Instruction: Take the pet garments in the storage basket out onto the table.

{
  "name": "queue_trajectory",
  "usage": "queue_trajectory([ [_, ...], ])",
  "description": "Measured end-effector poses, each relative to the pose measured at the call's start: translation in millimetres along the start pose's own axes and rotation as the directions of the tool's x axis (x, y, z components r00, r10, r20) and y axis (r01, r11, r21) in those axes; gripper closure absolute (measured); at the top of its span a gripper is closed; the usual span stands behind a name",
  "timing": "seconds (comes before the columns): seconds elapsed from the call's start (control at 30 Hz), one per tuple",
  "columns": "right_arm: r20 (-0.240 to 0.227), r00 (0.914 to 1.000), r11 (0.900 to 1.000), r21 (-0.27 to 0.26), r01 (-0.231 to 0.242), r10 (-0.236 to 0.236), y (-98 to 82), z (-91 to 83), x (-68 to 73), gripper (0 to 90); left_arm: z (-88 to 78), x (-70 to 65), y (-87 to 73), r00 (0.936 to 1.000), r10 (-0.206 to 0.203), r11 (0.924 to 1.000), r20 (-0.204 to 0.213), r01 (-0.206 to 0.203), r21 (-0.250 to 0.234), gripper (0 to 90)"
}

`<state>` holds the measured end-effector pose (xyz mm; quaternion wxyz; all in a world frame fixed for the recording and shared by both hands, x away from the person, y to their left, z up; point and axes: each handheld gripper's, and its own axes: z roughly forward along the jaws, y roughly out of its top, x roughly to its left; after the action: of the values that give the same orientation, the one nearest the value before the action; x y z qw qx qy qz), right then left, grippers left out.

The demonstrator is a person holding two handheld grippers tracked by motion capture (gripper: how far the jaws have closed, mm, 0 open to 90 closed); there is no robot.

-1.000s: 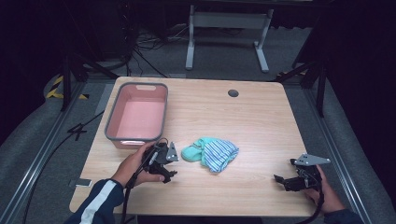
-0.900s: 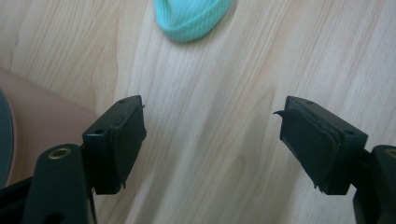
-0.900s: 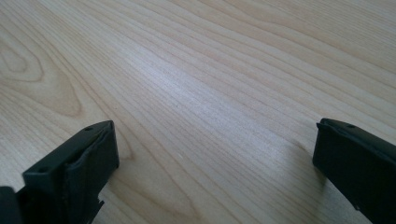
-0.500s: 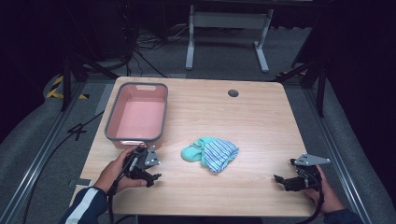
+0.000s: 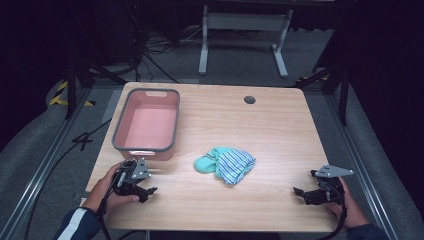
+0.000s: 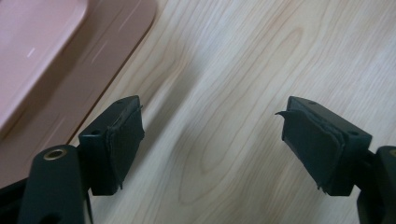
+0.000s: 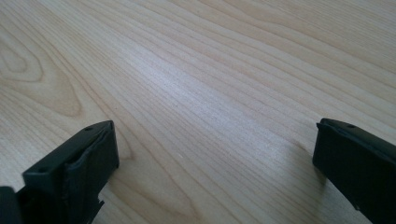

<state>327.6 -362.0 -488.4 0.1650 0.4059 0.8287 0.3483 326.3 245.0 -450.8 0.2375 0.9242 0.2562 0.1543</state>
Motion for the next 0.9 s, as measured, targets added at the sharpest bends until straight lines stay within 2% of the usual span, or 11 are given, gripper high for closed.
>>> queue_trajectory([
  [0.17,0.000,1.0000,1.000,0.000,0.000,0.000,0.0,0.0,0.0,0.6,-3.1,6.6,-19.6,0.9974,-0.071,0.9962,0.010,0.071,-0.049,20.6],
  [0.23,0.000,1.0000,1.000,0.000,0.000,0.000,0.0,0.0,0.0,0.6,-4.5,8.4,-29.2,0.9933,-0.113,0.9897,0.025,0.115,-0.086,20.6],
  [0.37,0.000,1.0000,1.000,0.000,0.000,0.000,0.0,0.0,0.0,0.6,-4.9,10.6,-43.4,0.9894,-0.140,0.9861,0.038,0.143,-0.084,20.3],
  [0.47,0.000,1.0000,1.000,0.000,0.000,0.000,0.0,0.0,0.0,0.6,-5.0,16.4,-60.1,0.9745,-0.207,0.9688,0.086,0.217,-0.120,19.7],
  [0.53,0.000,1.0000,1.000,0.000,0.000,0.000,0.0,0.0,0.0,0.6,-5.8,19.5,-73.3,0.9667,-0.229,0.9490,0.115,0.248,-0.195,19.2],
  [0.57,-0.001,1.0000,1.000,0.000,0.000,0.000,0.0,0.0,0.0,0.6,-6.4,20.5,-76.6,0.9601,-0.253,0.9383,0.119,0.274,-0.211,18.9],
  [0.63,-0.001,1.0000,1.000,0.000,0.000,0.000,0.0,0.0,0.0,0.6,-8.1,23.2,-79.7,0.9550,-0.282,0.9319,0.093,0.295,-0.210,18.9],
  [0.7,-0.001,1.0000,1.000,0.000,0.001,-0.001,0.0,0.0,-0.2,0.6,-7.8,20.6,-78.9,0.9569,-0.285,0.9348,0.056,0.290,-0.205,18.9],
  [0.73,-0.002,1.0000,1.000,0.000,0.002,-0.002,0.0,0.0,-0.2,0.6,-7.2,18.4,-77.5,0.9639,-0.264,0.9447,0.035,0.265,-0.193,18.7],
  [0.8,-0.003,1.0000,1.000,0.000,0.003,-0.003,0.0,0.0,-0.3,0.6,-6.5,18.7,-75.7,0.9718,-0.234,0.9538,0.033,0.236,-0.186,15.4],
  [0.9,-0.002,1.0000,1.000,0.000,0.003,-0.003,0.0,0.0,-0.3,0.6,-5.6,17.9,-75.5,0.9689,-0.244,0.9501,0.040,0.247,-0.190,14.9],
])
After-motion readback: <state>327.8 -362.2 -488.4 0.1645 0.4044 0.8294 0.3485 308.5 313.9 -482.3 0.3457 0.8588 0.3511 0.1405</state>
